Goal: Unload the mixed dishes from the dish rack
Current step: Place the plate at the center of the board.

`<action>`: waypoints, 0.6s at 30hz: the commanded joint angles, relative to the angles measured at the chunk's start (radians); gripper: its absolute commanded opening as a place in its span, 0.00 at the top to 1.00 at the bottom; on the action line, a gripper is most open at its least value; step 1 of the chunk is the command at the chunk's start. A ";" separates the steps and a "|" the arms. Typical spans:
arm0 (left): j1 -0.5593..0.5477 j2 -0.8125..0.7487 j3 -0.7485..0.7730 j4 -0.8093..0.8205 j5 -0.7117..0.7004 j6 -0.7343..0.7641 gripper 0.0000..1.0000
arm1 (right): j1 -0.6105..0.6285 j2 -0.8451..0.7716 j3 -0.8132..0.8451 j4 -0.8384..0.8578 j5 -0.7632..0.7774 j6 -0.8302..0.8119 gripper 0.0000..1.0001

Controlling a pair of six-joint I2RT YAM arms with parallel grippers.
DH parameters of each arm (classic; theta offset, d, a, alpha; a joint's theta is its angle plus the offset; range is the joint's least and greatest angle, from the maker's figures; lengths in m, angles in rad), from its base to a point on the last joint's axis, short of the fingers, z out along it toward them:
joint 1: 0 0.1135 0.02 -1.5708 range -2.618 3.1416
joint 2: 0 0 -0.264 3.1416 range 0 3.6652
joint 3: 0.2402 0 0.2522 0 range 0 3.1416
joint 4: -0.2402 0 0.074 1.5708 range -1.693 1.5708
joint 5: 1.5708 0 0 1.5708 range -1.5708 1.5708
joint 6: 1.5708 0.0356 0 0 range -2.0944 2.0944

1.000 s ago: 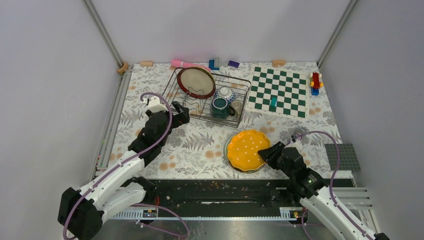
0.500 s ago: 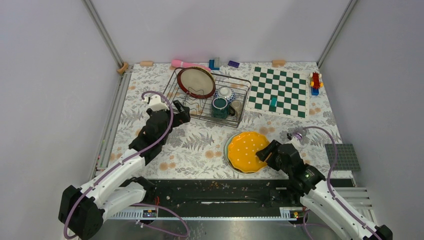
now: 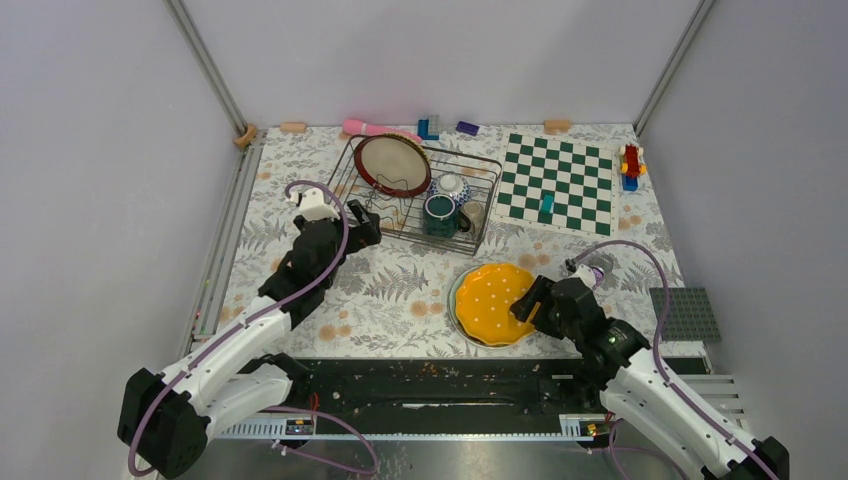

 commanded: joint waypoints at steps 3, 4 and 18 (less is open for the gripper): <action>-0.002 0.007 0.050 0.024 0.000 0.013 0.01 | 0.004 0.050 0.077 0.031 -0.033 -0.082 0.26; -0.002 0.006 0.050 0.023 0.001 0.013 0.01 | 0.003 0.061 0.081 0.032 -0.038 -0.089 0.25; -0.002 0.006 0.043 0.036 0.007 0.021 0.01 | 0.003 0.197 0.131 0.052 -0.090 -0.208 0.22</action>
